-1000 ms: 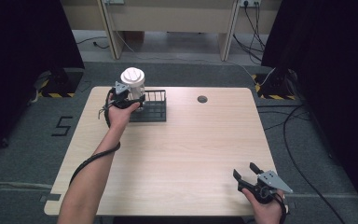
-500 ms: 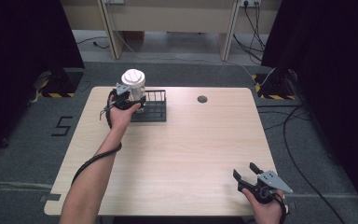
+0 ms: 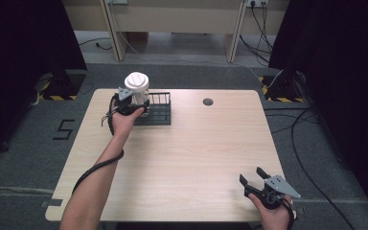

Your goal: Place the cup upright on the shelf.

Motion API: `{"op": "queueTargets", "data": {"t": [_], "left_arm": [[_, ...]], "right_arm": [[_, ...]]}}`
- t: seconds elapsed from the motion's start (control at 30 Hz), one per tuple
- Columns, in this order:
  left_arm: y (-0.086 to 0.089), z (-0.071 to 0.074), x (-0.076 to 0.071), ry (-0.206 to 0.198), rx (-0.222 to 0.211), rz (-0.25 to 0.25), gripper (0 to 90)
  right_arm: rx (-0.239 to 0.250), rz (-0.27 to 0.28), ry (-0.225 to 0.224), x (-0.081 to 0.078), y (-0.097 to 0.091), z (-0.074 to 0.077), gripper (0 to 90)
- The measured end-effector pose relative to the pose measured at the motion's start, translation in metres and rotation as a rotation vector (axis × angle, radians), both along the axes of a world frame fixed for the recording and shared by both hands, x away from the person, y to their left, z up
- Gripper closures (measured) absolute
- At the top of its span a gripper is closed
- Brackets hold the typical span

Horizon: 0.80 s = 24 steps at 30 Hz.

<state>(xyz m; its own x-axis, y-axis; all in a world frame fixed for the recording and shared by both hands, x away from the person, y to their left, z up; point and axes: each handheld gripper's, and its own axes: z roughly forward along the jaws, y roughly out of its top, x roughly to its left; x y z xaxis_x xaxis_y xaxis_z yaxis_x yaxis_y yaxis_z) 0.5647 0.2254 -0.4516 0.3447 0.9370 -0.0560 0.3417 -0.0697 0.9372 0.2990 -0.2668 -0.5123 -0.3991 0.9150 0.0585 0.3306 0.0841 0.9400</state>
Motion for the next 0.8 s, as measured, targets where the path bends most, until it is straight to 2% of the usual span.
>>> {"op": "queueTargets", "data": {"t": [0.23, 0.53, 0.8], "left_arm": [[0.003, 0.005, -0.011, -0.014, 0.008, -0.014, 14.3], [0.009, 0.004, -0.029, -0.04, -0.003, -0.015, 14.4], [0.014, 0.008, -0.04, -0.053, 0.011, -0.023, 14.4]], "right_arm": [[-0.001, -0.001, 0.001, 0.0, 0.0, 0.0, 25.5], [-0.005, -0.001, 0.0, 0.0, 0.0, 0.0, 25.4], [-0.008, -0.003, 0.001, 0.0, 0.0, 0.0, 25.4]]}}
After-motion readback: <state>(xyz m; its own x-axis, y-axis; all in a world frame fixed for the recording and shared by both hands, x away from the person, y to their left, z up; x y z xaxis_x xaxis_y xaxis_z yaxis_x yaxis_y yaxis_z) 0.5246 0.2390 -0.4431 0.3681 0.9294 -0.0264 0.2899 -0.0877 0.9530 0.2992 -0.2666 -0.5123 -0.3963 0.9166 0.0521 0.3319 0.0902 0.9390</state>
